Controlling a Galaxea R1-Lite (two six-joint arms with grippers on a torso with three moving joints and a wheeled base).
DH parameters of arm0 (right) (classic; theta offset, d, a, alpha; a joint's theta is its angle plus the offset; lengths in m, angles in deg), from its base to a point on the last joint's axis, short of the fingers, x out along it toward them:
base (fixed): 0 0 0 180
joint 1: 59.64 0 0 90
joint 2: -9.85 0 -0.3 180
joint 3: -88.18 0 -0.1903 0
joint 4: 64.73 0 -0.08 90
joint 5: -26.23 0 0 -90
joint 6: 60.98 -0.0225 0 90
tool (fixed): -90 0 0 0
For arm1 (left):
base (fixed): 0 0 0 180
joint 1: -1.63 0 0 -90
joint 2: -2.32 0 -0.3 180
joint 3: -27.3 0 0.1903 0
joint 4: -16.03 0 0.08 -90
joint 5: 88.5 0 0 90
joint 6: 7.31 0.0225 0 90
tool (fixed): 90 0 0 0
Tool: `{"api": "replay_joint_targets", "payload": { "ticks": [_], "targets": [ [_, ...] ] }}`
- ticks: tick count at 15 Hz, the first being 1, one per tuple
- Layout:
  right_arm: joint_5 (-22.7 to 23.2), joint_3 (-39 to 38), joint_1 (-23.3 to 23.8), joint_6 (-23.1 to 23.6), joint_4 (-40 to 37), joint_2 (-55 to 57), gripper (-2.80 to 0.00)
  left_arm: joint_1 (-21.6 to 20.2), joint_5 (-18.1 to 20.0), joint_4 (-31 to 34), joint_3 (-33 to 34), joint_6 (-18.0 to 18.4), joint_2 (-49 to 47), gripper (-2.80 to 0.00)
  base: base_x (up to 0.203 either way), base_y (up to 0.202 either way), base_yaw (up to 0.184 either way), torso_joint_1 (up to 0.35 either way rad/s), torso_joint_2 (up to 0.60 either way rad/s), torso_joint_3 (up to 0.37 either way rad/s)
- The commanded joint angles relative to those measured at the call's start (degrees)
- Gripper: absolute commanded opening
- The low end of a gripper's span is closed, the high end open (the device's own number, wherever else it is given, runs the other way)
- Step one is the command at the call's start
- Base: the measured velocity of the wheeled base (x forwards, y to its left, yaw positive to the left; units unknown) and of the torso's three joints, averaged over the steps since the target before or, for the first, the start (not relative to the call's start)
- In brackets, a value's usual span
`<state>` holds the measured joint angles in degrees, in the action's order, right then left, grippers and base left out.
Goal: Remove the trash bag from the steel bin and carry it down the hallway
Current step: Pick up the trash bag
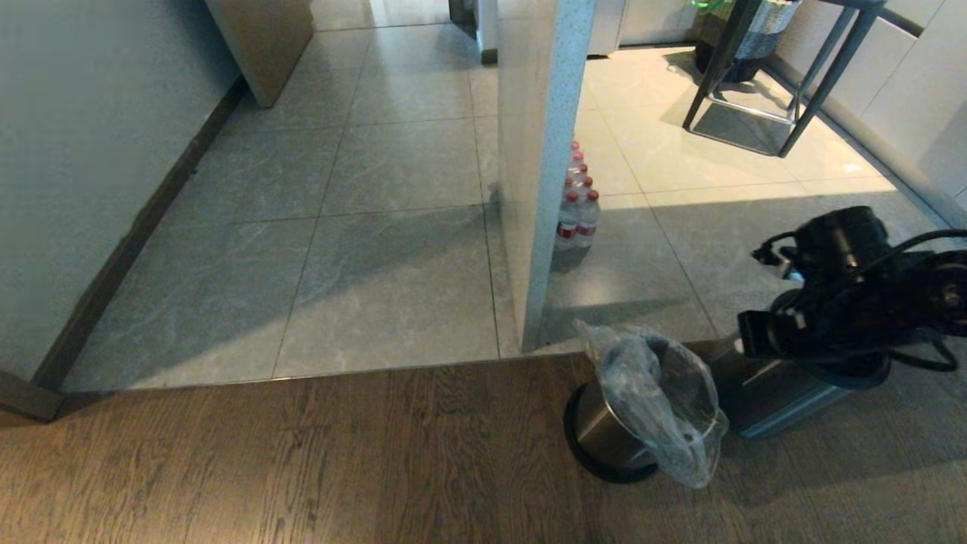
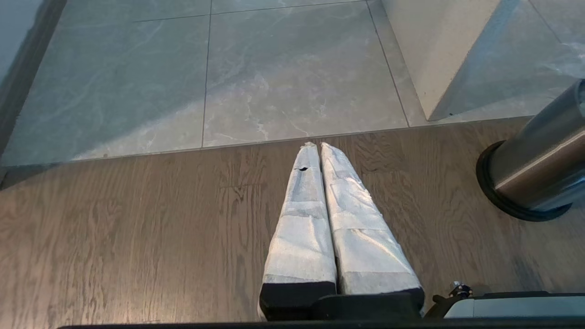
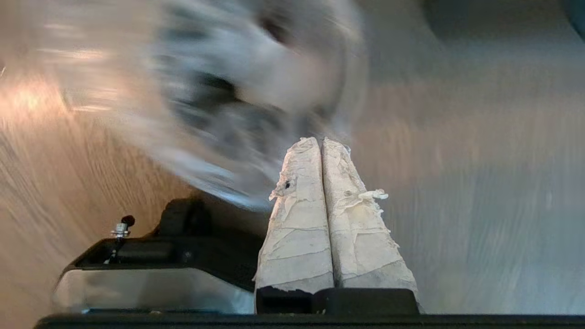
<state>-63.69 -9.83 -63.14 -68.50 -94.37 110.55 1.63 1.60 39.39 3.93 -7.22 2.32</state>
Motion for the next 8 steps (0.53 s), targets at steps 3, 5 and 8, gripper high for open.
{"api": "replay_joint_targets", "payload": {
  "ticks": [3,5,8],
  "targets": [
    [-0.08,-5.7,10.16,-0.72,-2.67,-0.99,-2.8,0.0,-0.01,0.0,0.0,-0.01,0.0,-2.8,0.0,0.0,0.0,0.0,0.0,0.0],
    [-2.04,-3.97,11.75,-0.63,-5.45,4.08,-2.8,0.0,-0.01,0.0,0.0,-0.01,0.09,-2.8,0.0,0.0,0.0,0.0,0.0,0.0],
    [-7.13,1.4,12.39,-3.03,-7.99,12.77,-2.8,0.0,-0.01,0.0,0.0,-0.01,0.0,-2.8,0.0,0.0,0.0,0.0,0.0,0.0]
  ]
}}
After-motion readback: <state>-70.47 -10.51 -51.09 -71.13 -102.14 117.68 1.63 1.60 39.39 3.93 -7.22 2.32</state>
